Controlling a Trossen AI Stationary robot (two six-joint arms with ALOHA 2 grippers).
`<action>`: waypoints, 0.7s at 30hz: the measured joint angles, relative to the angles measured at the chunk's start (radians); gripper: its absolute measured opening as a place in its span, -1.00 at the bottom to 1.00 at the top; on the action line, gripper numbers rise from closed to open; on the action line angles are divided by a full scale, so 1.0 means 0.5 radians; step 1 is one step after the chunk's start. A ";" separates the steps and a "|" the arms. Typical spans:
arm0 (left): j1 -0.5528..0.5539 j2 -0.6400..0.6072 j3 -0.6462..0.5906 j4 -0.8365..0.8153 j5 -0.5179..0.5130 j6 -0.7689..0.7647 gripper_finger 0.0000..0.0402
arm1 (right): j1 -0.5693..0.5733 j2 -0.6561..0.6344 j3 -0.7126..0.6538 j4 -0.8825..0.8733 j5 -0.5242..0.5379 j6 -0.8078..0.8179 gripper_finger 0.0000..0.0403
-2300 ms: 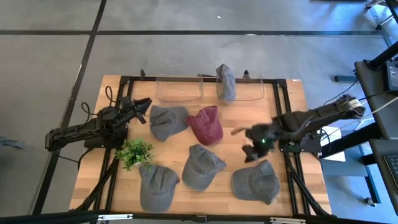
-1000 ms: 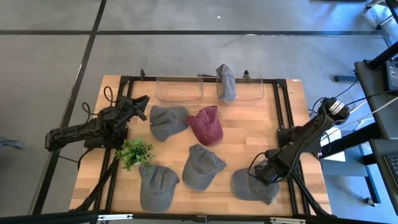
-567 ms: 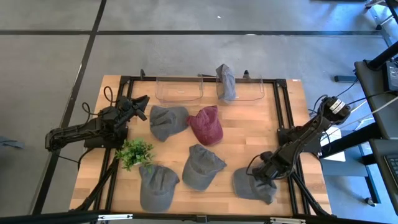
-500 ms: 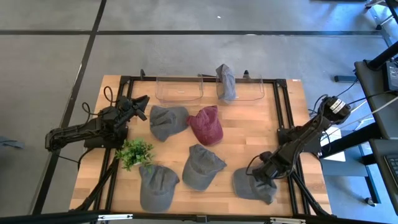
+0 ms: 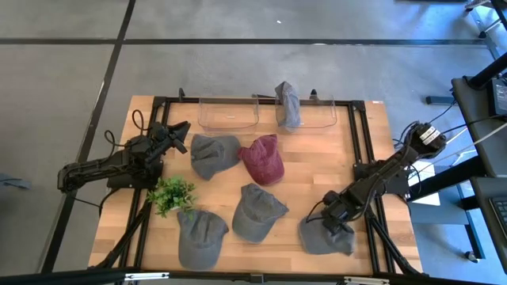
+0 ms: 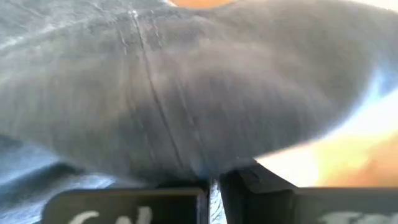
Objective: Pick & Place hat
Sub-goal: Put the gray cap into the right transparent bin
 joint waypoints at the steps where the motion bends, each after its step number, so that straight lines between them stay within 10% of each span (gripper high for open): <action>1: -0.001 0.000 0.000 0.000 0.000 0.000 -0.53 | -0.018 0.002 0.033 -0.022 0.063 -0.097 -0.92; 21: 0.000 0.000 -0.001 0.016 0.003 -0.050 -0.53 | -0.190 0.002 1.164 -1.621 2.324 -2.301 -0.95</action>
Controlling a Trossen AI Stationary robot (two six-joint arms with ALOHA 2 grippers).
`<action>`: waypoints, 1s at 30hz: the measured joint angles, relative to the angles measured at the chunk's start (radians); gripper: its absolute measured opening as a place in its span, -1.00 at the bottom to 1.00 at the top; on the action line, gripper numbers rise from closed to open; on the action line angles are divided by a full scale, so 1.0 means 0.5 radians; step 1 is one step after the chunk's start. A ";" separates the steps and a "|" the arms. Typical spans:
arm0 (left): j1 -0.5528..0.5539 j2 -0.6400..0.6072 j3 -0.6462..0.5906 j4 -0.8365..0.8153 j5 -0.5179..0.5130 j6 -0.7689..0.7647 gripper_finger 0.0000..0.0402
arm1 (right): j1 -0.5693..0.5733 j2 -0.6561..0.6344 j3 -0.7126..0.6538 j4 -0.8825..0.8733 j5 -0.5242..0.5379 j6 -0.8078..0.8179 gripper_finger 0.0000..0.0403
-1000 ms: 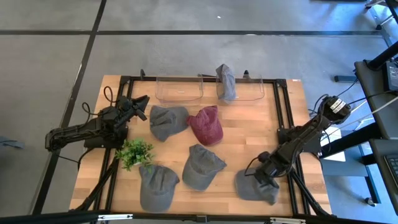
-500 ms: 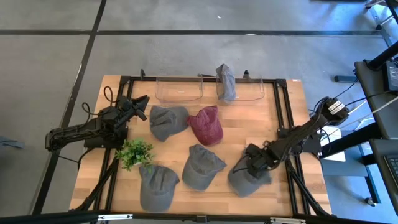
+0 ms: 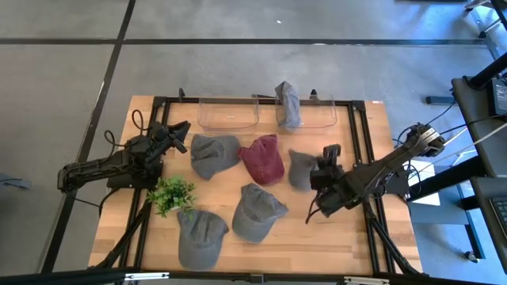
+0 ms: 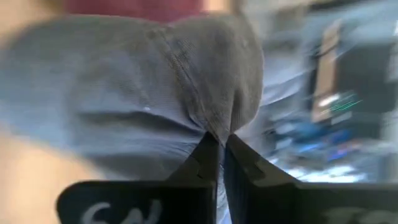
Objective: Pick & Place hat
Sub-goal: Put the gray cap into the right transparent bin
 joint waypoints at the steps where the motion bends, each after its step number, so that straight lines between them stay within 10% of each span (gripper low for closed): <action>1: 0.000 0.000 0.000 0.000 0.000 -0.001 -0.53 | -0.005 0.000 0.034 -0.043 0.097 -0.093 -0.95; 8: 0.000 0.000 0.000 -0.001 0.001 -0.033 -0.53 | -0.130 -0.002 0.184 -0.245 0.721 -0.458 -0.95; 19: 0.000 0.000 0.000 0.203 0.034 -0.116 -0.53 | -0.322 -0.250 0.203 -0.209 0.726 -0.638 -0.95; 30: 0.000 0.001 0.000 0.424 0.377 -0.058 -0.53 | -0.308 -0.573 0.098 0.997 -0.020 -1.331 -0.95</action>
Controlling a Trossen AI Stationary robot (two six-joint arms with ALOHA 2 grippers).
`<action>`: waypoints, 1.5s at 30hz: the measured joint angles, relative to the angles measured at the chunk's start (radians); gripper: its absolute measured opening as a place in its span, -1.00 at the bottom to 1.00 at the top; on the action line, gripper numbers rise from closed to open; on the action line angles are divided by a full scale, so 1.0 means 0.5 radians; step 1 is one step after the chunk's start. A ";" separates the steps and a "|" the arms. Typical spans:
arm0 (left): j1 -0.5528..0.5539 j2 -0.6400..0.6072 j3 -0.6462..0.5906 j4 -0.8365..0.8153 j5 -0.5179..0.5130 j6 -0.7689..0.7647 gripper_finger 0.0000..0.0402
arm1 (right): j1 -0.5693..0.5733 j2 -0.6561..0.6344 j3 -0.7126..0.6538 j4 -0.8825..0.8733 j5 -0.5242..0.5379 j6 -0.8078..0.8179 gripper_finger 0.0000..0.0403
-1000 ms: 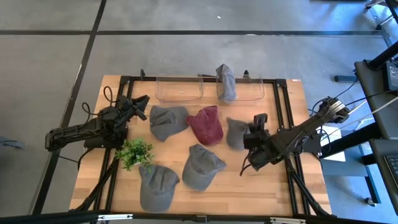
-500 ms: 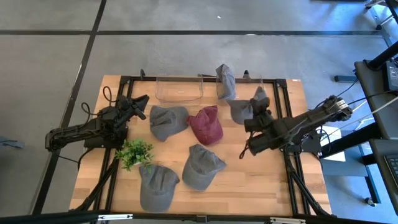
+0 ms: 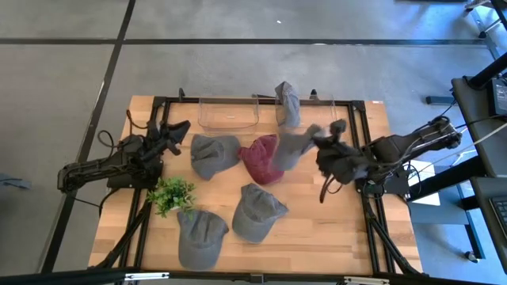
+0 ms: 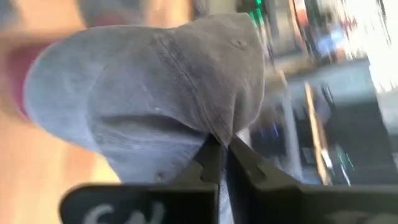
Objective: Pick & Place hat
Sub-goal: Put the gray cap into the right transparent bin
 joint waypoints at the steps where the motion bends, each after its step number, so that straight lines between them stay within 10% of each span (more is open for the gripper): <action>1: 0.000 0.006 0.000 0.044 0.062 0.001 -0.53 | -0.003 -0.001 -0.027 0.154 -0.073 -0.148 -0.95; 14: 0.000 0.582 0.223 0.086 0.365 -0.091 -0.53 | -0.187 0.003 -0.296 1.011 -0.919 -0.794 -0.95; 25: 0.000 1.247 0.511 0.363 0.403 -0.026 -0.53 | -0.237 -0.244 -0.222 1.008 -1.024 -0.840 -0.95; 45: -0.002 2.586 1.765 0.394 1.771 -0.019 -0.53 | -0.593 -0.321 -0.223 0.887 -1.060 -1.202 -0.95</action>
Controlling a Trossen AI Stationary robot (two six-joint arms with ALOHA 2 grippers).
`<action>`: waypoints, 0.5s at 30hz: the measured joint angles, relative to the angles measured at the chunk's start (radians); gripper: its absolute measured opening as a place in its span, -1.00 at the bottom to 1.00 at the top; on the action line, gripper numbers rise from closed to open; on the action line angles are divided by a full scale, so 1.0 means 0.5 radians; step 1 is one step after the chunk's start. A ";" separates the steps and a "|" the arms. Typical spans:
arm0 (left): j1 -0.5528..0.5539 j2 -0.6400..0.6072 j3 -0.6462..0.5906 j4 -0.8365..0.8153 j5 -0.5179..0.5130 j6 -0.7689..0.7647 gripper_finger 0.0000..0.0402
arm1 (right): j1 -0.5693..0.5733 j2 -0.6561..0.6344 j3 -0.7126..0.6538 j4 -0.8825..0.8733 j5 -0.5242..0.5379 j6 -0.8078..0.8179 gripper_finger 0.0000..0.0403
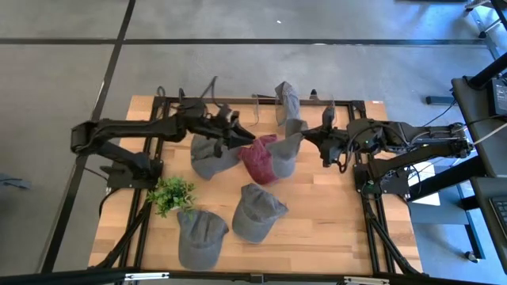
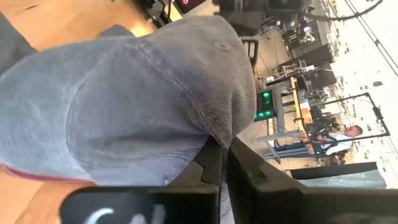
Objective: Pick & Place hat
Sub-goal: Put the gray cap into the right transparent bin
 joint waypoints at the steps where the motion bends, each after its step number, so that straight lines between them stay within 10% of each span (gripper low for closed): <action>1: 0.000 0.052 0.033 0.001 0.005 0.027 -0.53 | -0.001 0.000 0.000 -0.001 0.000 0.002 -0.95; 15: -0.001 0.351 0.216 0.005 -0.048 0.025 -0.53 | -0.001 0.002 0.000 -0.043 -0.010 0.008 -0.95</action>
